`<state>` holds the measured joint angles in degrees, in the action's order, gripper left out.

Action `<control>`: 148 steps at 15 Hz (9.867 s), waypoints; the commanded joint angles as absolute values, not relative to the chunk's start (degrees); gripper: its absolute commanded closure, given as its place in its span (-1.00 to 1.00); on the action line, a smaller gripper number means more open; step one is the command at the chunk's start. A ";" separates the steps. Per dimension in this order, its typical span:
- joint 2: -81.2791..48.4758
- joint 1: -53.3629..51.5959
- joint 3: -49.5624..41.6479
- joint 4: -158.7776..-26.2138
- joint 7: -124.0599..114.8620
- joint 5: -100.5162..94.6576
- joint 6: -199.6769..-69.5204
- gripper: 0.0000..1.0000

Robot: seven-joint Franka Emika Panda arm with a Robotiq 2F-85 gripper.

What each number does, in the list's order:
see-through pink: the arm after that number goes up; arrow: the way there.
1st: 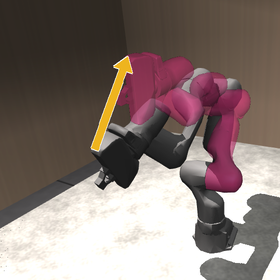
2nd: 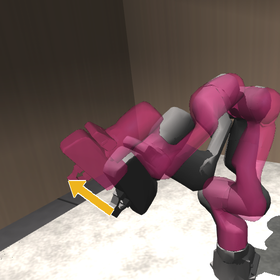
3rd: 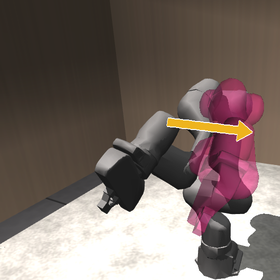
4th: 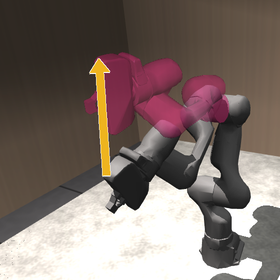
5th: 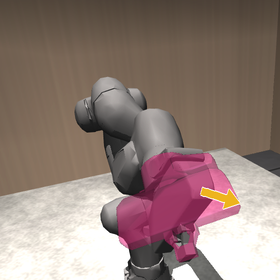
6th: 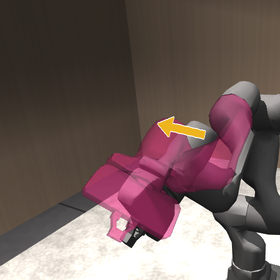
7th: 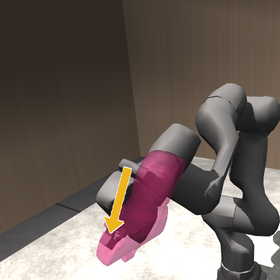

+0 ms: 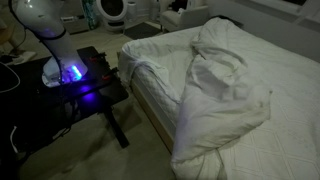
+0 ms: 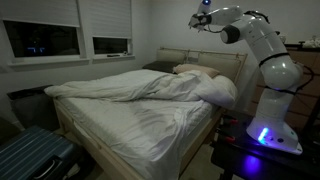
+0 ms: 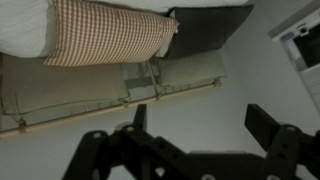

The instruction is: Spread the corner of the bed well

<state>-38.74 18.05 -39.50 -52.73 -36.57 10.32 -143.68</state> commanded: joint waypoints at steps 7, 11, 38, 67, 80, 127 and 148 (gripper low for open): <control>-18.49 4.49 -36.82 -78.04 -19.96 6.41 -128.57 -1.00; -10.10 -0.36 -37.44 -89.93 -16.39 -0.32 -122.39 -1.00; 7.47 14.29 -7.53 -143.21 -41.87 -25.16 -149.75 -1.00; -25.30 8.68 -8.72 -124.14 -37.56 -0.64 -152.21 -1.00; -41.46 6.42 -13.66 -109.63 -39.07 6.49 -144.91 -1.00; -29.29 3.00 -20.06 -133.85 -32.38 4.24 -143.82 1.00; -16.11 3.95 -36.39 -158.18 -38.06 -16.15 -154.03 1.00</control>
